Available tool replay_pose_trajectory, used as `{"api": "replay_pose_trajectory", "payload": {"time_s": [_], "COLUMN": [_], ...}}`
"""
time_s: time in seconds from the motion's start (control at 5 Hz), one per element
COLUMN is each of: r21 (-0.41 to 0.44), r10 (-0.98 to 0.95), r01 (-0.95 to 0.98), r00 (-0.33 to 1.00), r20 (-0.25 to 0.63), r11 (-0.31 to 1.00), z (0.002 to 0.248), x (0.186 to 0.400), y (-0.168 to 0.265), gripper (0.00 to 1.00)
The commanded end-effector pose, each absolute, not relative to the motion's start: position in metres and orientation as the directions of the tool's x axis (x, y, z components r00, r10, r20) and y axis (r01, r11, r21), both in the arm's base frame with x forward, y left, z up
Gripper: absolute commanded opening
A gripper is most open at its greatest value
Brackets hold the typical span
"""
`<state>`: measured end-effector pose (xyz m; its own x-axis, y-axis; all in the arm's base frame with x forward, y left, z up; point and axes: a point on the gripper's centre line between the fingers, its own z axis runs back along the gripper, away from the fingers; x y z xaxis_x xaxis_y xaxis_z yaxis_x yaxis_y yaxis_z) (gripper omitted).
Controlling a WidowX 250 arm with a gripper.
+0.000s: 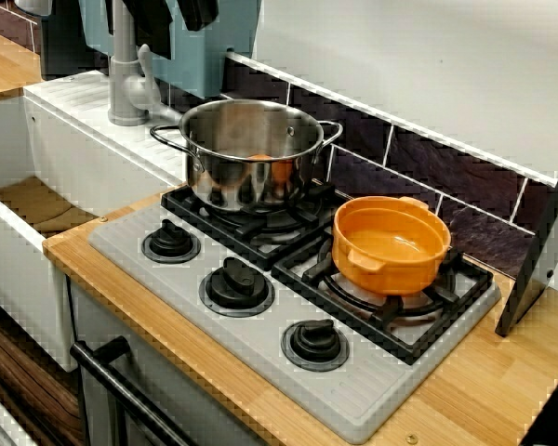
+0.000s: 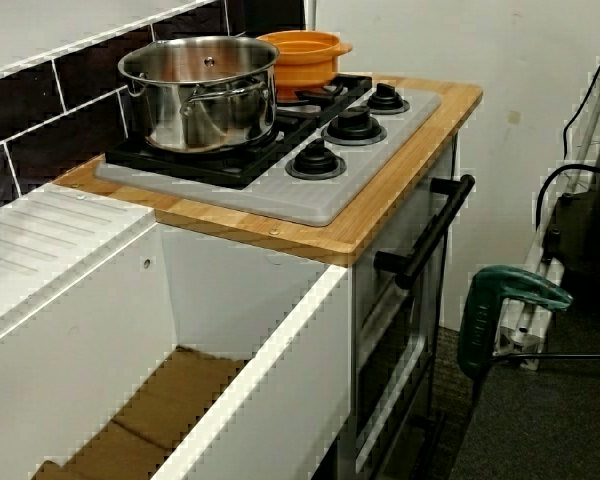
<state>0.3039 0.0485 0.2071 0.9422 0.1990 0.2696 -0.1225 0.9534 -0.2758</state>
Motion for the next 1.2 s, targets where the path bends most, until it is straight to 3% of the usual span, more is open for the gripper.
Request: {"api": "replay_pose_trajectory", "payload": {"time_s": [0.0, 0.4, 0.6, 1.0], "r21": [-0.276, -0.241, -0.17, -0.136], "r10": [0.199, 0.153, 0.128, 0.168], "r01": [-0.122, -0.077, -0.066, -0.124], "r00": [0.942, 0.936, 0.913, 0.905], "r20": [0.27, 0.316, 0.387, 0.391], "r11": [0.953, 0.968, 0.983, 0.983], "z": [0.207, 0.226, 0.219, 0.193], "x": [0.304, 0.301, 0.312, 0.34], "y": [0.049, 0.026, 0.017, 0.016], "gripper": [1.0, 1.0, 1.0, 1.0]}}
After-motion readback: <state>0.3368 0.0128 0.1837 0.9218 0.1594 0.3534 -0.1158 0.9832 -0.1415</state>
